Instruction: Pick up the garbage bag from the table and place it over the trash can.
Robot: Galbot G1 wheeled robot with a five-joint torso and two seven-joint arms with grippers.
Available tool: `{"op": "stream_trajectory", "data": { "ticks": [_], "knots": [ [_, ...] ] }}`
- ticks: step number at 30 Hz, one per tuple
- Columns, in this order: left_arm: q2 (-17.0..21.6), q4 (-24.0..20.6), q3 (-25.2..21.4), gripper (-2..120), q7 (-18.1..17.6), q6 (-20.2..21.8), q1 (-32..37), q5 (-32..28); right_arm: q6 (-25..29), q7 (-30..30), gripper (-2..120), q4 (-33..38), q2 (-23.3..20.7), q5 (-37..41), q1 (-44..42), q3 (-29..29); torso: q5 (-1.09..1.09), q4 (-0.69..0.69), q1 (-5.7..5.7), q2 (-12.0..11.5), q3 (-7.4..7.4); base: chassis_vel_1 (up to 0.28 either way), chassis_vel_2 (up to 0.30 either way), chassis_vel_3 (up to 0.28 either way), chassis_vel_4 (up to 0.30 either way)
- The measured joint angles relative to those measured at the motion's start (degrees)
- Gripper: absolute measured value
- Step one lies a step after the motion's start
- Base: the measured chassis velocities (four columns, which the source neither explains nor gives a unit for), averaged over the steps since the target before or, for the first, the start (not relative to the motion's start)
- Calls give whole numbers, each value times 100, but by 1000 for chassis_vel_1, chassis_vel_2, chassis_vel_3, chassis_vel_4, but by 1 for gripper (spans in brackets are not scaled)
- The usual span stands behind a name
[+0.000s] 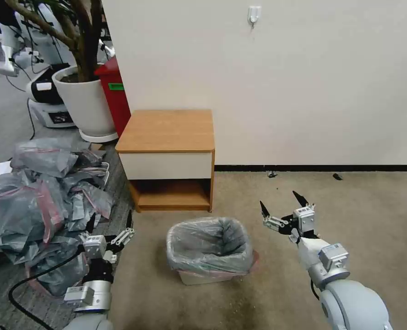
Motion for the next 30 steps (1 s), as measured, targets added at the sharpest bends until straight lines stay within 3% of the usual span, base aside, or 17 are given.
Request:
{"op": "stream_trajectory", "data": {
  "ticks": [7, 30],
  "knots": [
    [6, 65, 94, 100, -107, 4, -4, -95, 313, 534, 100, -83, 114, 203, -66, -157, 0, 0, 0, 0, 0, 0, 0, 0, 0],
    [18, 95, 101, 100, -127, -15, -20, -127, 410, 570, 100, -122, 113, 256, -82, -155, 0, 0, 0, 0, 0, 0, 0, 0, 0]
  ]
}}
